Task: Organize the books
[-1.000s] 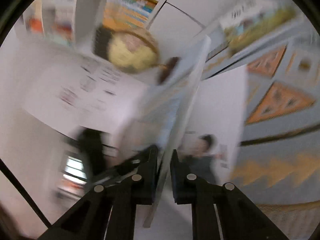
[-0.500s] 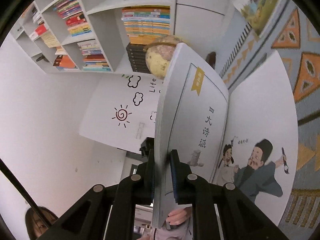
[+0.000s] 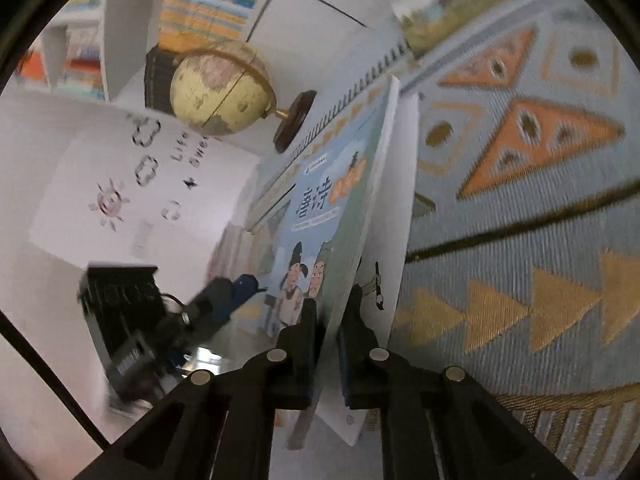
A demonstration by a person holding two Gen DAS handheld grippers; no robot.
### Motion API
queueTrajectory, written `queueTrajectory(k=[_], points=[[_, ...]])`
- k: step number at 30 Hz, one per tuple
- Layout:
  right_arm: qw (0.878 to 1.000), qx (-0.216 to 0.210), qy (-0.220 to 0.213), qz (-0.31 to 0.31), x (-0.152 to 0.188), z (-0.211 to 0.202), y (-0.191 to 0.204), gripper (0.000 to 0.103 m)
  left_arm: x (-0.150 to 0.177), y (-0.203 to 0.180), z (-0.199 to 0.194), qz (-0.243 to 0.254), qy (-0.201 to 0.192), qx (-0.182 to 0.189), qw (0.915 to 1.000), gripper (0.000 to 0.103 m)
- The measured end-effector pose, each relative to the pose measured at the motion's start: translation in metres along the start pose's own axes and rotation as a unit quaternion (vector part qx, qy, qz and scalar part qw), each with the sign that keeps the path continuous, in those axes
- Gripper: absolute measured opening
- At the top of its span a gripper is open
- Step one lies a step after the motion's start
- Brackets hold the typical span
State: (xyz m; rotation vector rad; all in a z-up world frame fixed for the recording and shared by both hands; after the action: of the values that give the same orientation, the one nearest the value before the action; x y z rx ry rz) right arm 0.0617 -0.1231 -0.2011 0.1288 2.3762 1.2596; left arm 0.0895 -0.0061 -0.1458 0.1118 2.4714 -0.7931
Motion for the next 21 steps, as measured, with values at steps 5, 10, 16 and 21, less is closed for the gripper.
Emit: queueTrajectory(k=[5,10,16,21], points=[[0.99,0.112,-0.023,-0.085,-0.004,-0.002,0.011,0.023,-0.011,0.042,-0.004,0.026,0.004,-0.121,0.9922,0.076],[0.987,0.117,-0.022,-0.109,0.002,0.002,0.018,0.063,0.002,0.015,0.023,0.094,0.043,-0.076,0.9918,0.083],[0.986,0.117,-0.022,-0.119,0.002,0.006,0.021,0.066,0.013,-0.014,0.041,0.161,0.032,-0.067,0.9841,0.103],[0.996,0.046,-0.028,-0.067,-0.003,-0.001,0.013,0.065,0.003,-0.015,0.023,0.115,-0.003,-0.011,0.9933,0.101]])
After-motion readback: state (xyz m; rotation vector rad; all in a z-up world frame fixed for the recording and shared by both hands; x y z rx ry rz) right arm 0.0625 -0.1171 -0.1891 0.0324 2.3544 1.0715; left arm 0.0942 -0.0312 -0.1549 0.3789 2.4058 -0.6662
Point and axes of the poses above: each gripper's, at about its wrist camera, not at the fingertips, and z roughly the way its jaws point, y to its left, x to its underside, the point moved 10 cm from there along z, roughly the way its jaws point, and after that the axes turned 1 degree about z, right-handed, at the moved point
